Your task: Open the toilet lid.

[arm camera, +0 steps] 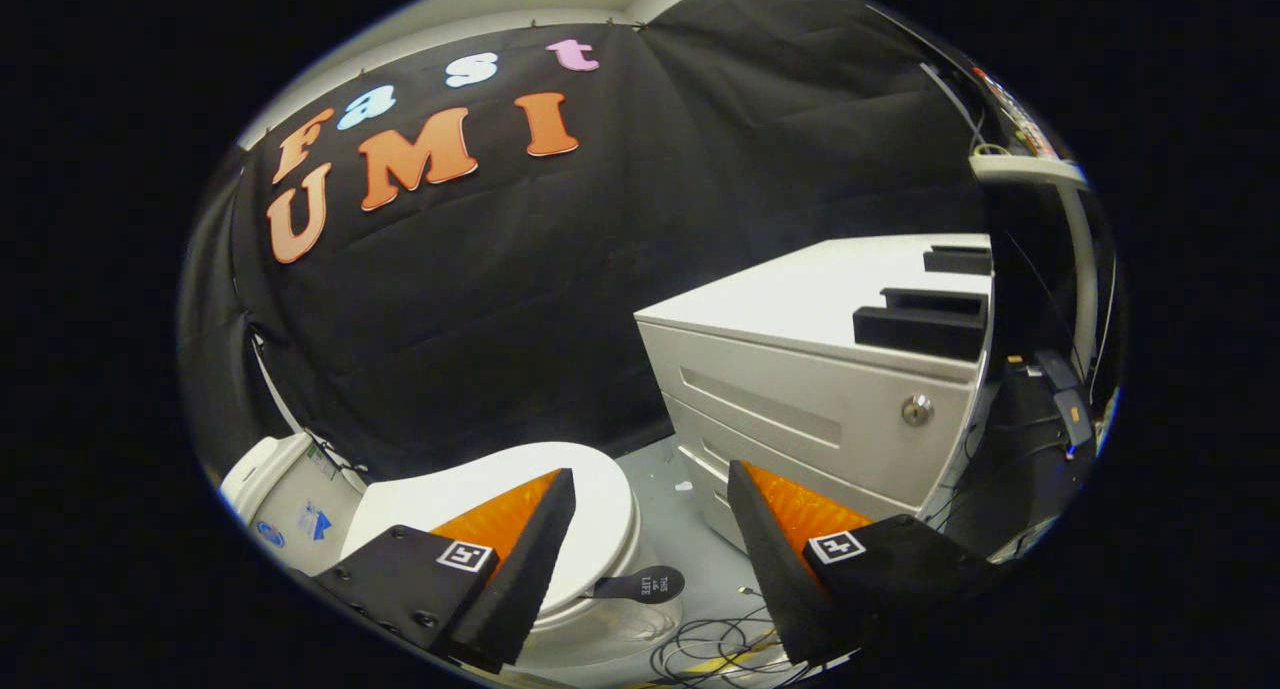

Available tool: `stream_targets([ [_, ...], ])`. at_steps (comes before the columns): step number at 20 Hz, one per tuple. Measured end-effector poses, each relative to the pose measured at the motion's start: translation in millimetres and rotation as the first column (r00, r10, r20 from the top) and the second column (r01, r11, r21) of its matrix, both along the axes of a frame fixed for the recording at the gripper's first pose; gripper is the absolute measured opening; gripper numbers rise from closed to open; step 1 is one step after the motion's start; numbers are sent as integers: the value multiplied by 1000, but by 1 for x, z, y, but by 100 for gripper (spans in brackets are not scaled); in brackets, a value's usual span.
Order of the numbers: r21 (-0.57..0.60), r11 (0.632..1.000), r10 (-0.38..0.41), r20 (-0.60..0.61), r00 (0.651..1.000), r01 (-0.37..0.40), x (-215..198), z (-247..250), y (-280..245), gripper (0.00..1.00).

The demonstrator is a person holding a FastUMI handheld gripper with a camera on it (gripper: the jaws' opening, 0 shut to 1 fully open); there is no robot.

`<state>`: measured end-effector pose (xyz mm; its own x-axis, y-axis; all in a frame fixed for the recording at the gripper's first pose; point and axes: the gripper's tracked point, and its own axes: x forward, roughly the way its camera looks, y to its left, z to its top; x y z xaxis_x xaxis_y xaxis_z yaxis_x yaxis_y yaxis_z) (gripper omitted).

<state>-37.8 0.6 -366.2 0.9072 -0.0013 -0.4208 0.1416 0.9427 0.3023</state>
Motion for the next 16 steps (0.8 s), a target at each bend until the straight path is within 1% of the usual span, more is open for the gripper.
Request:
stream_targets([
  [3, 84, 996, -32, -20, 999, 33, -4, -20, -1, 99],
  [5, 152, 987, -52, -41, 998, 57, -6, -35, 1, 99],
  [8, 219, 970, -91, -78, 993, 106, -14, -59, -4, 99],
  [10, 276, 954, -79, -140, 987, 115, -29, -79, 3, 98],
  [13, 350, 927, -68, -199, 978, 136, -38, -100, 8, 99],
  [16, 443, 885, -33, -243, 969, 141, -49, -111, 21, 98],
])
